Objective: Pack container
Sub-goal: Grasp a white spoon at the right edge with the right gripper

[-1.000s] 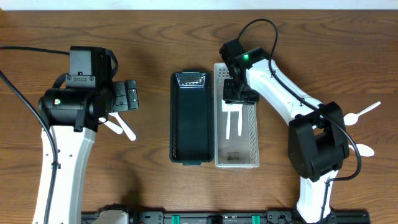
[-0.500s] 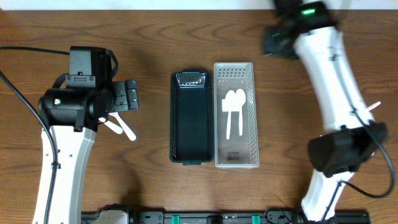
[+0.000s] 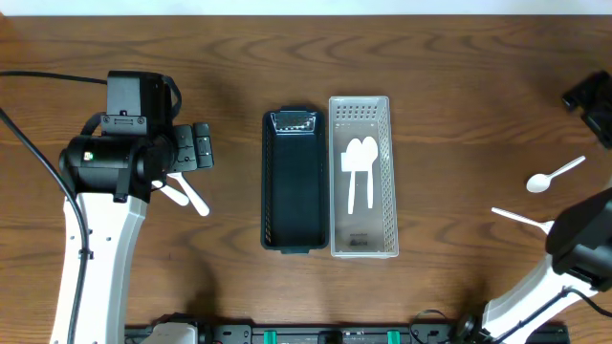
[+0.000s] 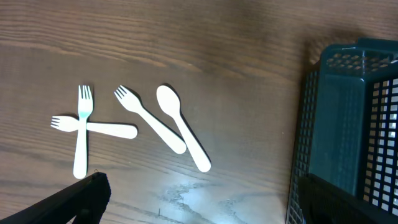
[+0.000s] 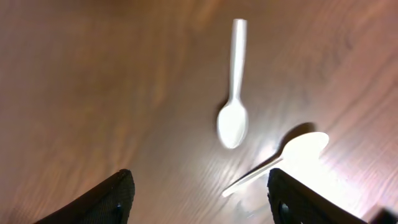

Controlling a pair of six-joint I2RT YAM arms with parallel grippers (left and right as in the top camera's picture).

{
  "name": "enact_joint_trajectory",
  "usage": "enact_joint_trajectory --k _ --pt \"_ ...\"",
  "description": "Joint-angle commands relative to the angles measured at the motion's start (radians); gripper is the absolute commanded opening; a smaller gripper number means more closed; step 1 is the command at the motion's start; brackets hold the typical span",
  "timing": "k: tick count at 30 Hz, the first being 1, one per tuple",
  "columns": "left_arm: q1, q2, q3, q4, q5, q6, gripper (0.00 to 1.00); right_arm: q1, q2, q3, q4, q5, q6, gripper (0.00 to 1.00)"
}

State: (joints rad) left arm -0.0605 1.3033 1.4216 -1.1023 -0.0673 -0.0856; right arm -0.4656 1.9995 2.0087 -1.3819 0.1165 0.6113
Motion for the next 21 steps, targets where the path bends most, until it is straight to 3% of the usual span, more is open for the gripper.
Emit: enact_joint_trajectory --k 1,11,21 --pt "0.005 0.005 0.007 -0.004 -0.013 -0.005 0.98 -0.072 -0.002 -0.11 0.048 -0.023 0.023 0.73" --pt "0.005 0.01 0.007 -0.004 -0.013 -0.005 0.98 -0.182 -0.002 -0.483 0.372 -0.081 -0.056 0.73" --pt "0.005 0.01 0.007 -0.004 -0.013 -0.005 0.98 -0.183 -0.001 -0.61 0.554 -0.106 -0.097 0.71"
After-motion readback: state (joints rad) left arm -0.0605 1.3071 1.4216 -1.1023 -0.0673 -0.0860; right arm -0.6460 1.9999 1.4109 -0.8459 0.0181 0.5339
